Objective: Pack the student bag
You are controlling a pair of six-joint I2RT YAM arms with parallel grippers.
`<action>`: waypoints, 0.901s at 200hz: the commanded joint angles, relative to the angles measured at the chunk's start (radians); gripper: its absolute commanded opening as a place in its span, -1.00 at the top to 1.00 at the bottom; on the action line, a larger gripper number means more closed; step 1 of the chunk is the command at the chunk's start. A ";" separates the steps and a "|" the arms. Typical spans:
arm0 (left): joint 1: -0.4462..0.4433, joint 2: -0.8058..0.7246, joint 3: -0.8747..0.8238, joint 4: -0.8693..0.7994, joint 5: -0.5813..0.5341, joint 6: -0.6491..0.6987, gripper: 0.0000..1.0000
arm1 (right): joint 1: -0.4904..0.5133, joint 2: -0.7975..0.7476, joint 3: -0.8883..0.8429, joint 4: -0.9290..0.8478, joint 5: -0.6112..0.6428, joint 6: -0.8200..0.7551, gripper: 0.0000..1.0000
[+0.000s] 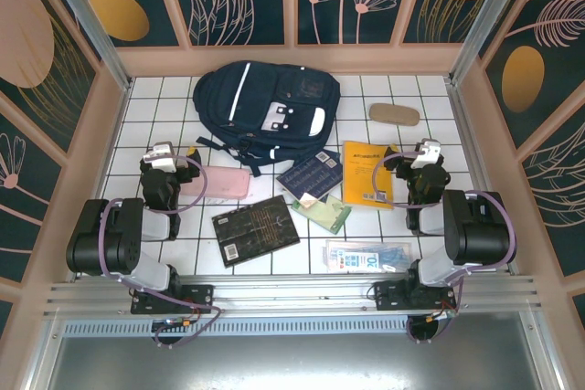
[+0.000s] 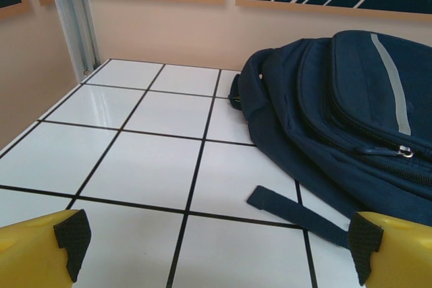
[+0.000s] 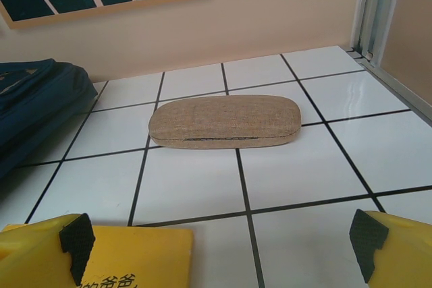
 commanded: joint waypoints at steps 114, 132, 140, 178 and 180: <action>-0.328 -0.348 0.903 -1.376 -0.338 -0.286 -0.98 | 0.566 -0.509 0.547 -0.862 0.350 0.108 -0.98; -0.326 -0.225 1.003 -1.474 -0.339 -0.290 -0.98 | 0.467 -0.469 0.677 -1.141 0.307 0.535 -0.98; -0.323 -0.184 0.999 -1.444 -0.320 -0.310 -0.97 | 0.354 -0.445 0.673 -1.123 0.034 0.572 -0.98; -0.180 0.042 1.101 -1.371 0.012 -0.428 -0.98 | 0.294 -0.236 0.756 -1.164 -0.179 0.596 -0.98; -0.170 0.052 1.105 -1.364 0.033 -0.431 -0.98 | 0.302 -0.223 0.761 -1.170 -0.173 0.595 -0.98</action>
